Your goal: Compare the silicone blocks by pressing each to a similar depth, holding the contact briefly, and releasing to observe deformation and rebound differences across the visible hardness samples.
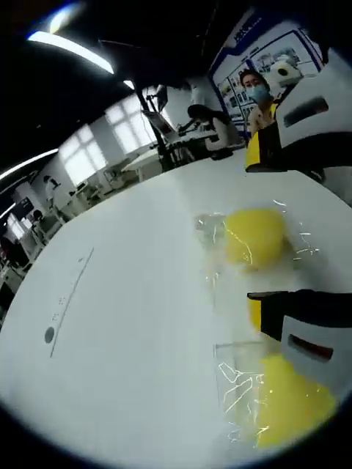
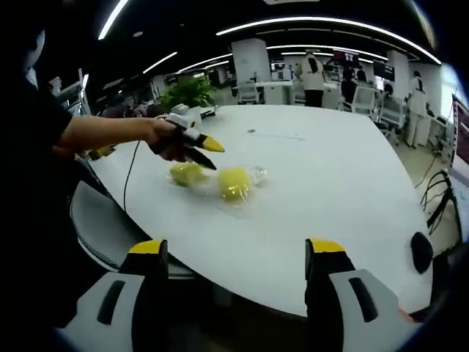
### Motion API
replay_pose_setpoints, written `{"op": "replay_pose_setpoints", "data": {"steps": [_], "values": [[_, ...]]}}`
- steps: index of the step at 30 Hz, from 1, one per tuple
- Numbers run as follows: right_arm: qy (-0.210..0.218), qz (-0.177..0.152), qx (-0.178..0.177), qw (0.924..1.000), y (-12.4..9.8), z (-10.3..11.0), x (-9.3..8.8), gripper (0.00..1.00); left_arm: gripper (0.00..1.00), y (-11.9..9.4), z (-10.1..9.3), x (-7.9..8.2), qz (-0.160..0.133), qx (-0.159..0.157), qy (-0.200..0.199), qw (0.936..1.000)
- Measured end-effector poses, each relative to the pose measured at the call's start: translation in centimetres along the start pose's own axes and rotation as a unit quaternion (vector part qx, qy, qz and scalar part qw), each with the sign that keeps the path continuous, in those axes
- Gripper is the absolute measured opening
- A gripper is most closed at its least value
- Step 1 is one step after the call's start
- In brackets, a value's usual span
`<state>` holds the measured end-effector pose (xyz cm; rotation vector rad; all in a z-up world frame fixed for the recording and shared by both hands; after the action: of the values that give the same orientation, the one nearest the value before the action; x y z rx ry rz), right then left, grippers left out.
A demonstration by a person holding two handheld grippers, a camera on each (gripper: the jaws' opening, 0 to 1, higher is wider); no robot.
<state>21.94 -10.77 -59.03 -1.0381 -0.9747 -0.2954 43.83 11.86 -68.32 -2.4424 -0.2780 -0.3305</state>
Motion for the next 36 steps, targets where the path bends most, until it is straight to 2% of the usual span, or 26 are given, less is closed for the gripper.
{"op": "replay_pose_setpoints", "data": {"steps": [3, 5, 11, 15, 19, 22, 24, 30, 33, 36], "values": [[0.002, 0.002, -0.004, 1.0000, -0.2, 0.0, -0.2, 0.70, 0.63, 0.8, 0.4, 0.0, 0.006, 0.004, -0.007, 0.9999], [0.004, 0.002, -0.006, 1.0000, -0.3, -0.1, -0.3, 0.69, 0.61, 1.3, 0.7, 0.0, 0.005, 0.001, -0.043, 0.9991], [0.011, 0.000, -0.014, 0.9998, -0.4, -0.2, -0.7, 0.68, 0.49, 2.5, 1.4, 1.5, -0.037, -0.016, -0.131, 0.9905], [0.014, 0.000, -0.017, 0.9998, -0.5, -0.3, -0.8, 0.67, 0.41, 3.1, 1.5, 1.6, -0.035, -0.011, -0.122, 0.9919], [0.018, 0.000, -0.019, 0.9997, -0.5, -0.5, -0.8, 0.66, 0.38, 3.6, 1.3, 1.6, -0.037, -0.017, -0.125, 0.9913], [0.016, 0.006, -0.019, 0.9997, -0.4, -0.4, -1.0, 0.65, 0.36, 4.0, 0.7, 0.9, -0.013, -0.031, -0.123, 0.9918], [0.015, 0.005, -0.020, 0.9997, -0.5, -0.4, -1.0, 0.65, 0.34, 4.1, 0.6, 0.7, -0.010, -0.028, -0.113, 0.9932], [0.007, 0.012, -0.027, 0.9995, -0.8, -0.7, -1.3, 0.65, 0.20, 4.2, 1.5, 0.7, -0.015, -0.011, -0.113, 0.9934], [0.007, 0.015, -0.028, 0.9995, -0.9, -0.6, -1.5, 0.64, 0.15, 4.2, 2.0, 1.1, -0.036, -0.015, -0.135, 0.9901], [0.010, 0.014, -0.028, 0.9995, -1.0, -0.6, -1.5, 0.64, 0.09, 4.1, 2.3, 1.2, -0.045, -0.019, -0.149, 0.9876]]}}
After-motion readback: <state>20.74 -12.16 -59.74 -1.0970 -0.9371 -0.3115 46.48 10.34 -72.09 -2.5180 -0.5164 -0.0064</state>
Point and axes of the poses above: the point that each gripper's makers call its tool centre point, and the gripper's own axes: y roughly forward along the fingers, z roughly to its left, x roughly out of its top, the point moved 3 cm from there along -y, roughly backward along the fingers, and after that the axes turned 2 degrees about z, right-handed, at the moved point
